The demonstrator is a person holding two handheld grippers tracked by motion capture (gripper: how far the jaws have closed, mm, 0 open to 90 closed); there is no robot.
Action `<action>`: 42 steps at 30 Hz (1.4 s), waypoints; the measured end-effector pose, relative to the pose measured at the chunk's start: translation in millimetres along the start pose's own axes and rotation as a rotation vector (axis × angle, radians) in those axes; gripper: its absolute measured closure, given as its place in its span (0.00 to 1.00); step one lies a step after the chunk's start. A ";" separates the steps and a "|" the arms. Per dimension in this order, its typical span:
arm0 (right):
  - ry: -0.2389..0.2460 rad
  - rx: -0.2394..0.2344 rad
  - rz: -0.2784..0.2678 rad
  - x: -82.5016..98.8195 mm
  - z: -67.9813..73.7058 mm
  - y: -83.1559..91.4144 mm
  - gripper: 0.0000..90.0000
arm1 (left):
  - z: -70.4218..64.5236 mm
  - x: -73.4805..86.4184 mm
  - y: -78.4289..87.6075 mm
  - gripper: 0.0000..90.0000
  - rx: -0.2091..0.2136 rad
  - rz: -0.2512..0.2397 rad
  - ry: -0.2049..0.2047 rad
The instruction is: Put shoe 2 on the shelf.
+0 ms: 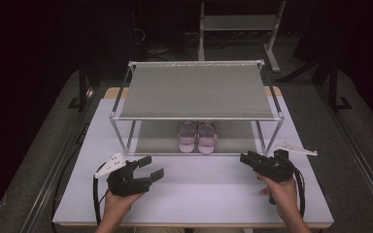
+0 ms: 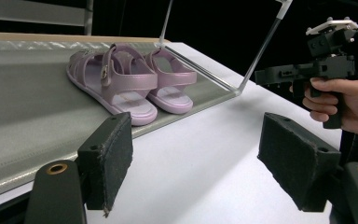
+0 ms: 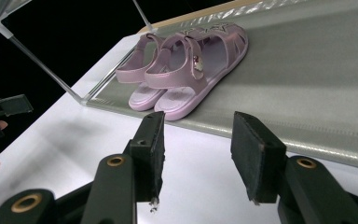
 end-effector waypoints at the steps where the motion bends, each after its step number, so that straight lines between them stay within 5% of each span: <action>1: 0.000 -0.001 0.000 0.7 -0.1 0.8 0.59 | -0.1 0.0 0.0 0.29 0.000 0.000 0.000; 42: -0.006 0.017 0.018 27.3 -13.3 32.1 0.51 | -0.1 0.5 2.1 0.29 -0.001 -0.003 0.000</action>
Point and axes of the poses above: each handheld gripper's, and its own axes: y roughly backward along the jaws, x roughly out of its underside, z roughly to its left, the point moved 1 cm from there along -y, roughly forward along the jaws, and after that the axes turned 12 degrees about z, right-handed, at the moved point
